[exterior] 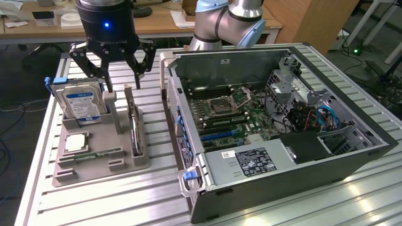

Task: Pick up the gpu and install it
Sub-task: 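Pick up the gpu and move the gpu toward the slot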

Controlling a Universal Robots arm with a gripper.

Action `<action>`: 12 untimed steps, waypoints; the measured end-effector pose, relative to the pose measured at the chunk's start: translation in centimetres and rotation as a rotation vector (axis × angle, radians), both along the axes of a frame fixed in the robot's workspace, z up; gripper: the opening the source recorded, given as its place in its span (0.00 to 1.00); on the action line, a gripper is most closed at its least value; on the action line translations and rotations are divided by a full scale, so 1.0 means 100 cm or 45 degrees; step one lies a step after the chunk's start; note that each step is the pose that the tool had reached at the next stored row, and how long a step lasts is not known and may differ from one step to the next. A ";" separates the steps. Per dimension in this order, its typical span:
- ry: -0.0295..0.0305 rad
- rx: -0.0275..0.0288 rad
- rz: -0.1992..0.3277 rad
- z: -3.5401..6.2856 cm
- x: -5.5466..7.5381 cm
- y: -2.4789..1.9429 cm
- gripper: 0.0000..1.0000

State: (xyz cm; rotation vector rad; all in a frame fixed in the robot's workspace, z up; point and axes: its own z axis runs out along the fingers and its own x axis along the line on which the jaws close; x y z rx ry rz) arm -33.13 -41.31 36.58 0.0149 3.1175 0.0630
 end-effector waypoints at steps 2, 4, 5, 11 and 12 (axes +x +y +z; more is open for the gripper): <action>-0.0002 0.0002 0.000 -0.0007 0.000 0.0000 0.59; -0.0002 0.0001 0.000 -0.0017 0.000 0.0000 0.59; -0.0001 0.0001 0.000 -0.0021 0.000 0.0000 0.59; -0.0001 0.0001 0.000 -0.0046 0.000 0.0000 0.59; -0.0002 0.0001 0.000 -0.0051 0.000 0.0000 0.59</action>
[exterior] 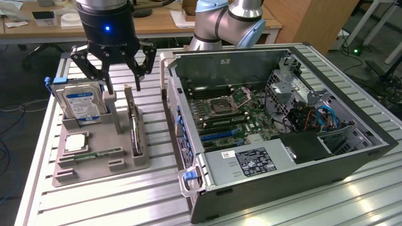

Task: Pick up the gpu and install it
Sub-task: 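Pick up the gpu and move the gpu toward the slot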

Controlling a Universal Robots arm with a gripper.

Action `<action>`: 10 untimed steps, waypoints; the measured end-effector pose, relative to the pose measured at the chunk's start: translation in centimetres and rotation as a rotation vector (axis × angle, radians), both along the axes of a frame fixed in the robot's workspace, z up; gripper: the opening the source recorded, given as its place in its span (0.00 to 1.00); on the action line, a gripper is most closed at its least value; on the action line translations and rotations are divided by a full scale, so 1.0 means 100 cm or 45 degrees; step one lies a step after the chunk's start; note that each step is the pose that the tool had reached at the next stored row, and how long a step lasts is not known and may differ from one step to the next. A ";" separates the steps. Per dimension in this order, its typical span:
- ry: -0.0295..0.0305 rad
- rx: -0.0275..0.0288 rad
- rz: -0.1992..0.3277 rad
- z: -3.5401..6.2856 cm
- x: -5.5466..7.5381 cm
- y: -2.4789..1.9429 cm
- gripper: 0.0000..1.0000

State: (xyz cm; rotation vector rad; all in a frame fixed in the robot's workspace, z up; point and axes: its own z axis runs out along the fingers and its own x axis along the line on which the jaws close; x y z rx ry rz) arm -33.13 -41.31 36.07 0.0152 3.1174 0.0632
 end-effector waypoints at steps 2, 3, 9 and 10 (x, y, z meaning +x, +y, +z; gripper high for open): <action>-0.0001 -0.0001 -0.003 -0.0008 0.000 0.0000 0.59; -0.0001 0.0000 -0.008 -0.0013 0.000 0.0000 0.59; 0.0000 -0.0001 -0.017 -0.0050 0.000 0.0000 0.59; 0.0000 -0.0001 -0.018 -0.0058 0.000 0.0000 0.59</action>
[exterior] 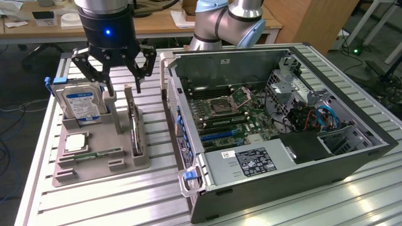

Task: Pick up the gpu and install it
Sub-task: 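Pick up the gpu and move the gpu toward the slot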

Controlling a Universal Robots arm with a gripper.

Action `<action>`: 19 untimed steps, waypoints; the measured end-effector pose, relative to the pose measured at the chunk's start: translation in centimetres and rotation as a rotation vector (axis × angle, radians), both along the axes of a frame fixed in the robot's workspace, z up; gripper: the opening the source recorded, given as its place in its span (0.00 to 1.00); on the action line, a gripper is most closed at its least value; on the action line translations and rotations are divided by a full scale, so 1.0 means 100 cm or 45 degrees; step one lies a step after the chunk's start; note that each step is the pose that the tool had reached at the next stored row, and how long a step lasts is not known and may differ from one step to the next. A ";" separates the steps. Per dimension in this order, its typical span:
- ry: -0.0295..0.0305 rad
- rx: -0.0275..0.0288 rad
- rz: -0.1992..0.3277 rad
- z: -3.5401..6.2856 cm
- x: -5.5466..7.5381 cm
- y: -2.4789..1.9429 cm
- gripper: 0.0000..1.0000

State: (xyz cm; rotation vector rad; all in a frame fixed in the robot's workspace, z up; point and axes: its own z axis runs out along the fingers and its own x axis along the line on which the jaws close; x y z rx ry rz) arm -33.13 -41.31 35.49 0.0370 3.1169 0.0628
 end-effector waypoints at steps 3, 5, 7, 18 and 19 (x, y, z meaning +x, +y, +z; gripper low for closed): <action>0.0000 0.0001 -0.003 -0.0022 0.000 0.0000 0.59; -0.0001 0.0001 -0.004 -0.0037 0.000 0.0000 0.59; -0.0003 0.0001 -0.004 -0.0054 0.000 0.0000 0.59; -0.0006 -0.0002 -0.006 -0.0165 0.000 0.0000 0.59; -0.0007 -0.0003 -0.006 -0.0174 0.000 0.0000 0.59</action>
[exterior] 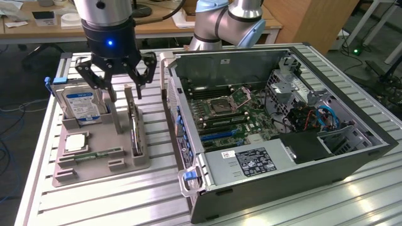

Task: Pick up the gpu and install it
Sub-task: 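Pick up the gpu and move the gpu toward the slot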

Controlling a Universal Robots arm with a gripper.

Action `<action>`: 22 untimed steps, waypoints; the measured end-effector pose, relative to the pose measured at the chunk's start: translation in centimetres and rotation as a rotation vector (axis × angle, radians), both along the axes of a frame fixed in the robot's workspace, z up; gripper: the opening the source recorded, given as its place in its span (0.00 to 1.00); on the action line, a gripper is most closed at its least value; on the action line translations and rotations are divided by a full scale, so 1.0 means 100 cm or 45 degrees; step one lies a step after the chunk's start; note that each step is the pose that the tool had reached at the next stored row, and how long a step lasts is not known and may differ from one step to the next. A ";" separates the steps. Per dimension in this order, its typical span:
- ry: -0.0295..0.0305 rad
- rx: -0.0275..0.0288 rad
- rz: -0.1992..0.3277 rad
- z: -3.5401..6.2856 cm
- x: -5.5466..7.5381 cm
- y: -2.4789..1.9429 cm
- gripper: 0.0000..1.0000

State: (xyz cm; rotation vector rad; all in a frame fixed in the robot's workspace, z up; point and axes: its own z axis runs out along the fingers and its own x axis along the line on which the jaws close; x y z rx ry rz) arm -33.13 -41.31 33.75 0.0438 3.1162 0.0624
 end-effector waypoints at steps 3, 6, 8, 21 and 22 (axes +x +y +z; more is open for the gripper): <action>-0.0002 0.0000 0.000 -0.0027 0.000 0.0000 0.59; -0.0003 0.0001 0.000 -0.0049 0.000 0.0000 0.59; -0.0004 0.0000 0.000 -0.0064 0.000 0.0000 0.59; -0.0004 0.0000 0.000 -0.0152 0.000 0.0001 0.59; -0.0003 0.0000 0.000 -0.0156 0.000 0.0001 0.59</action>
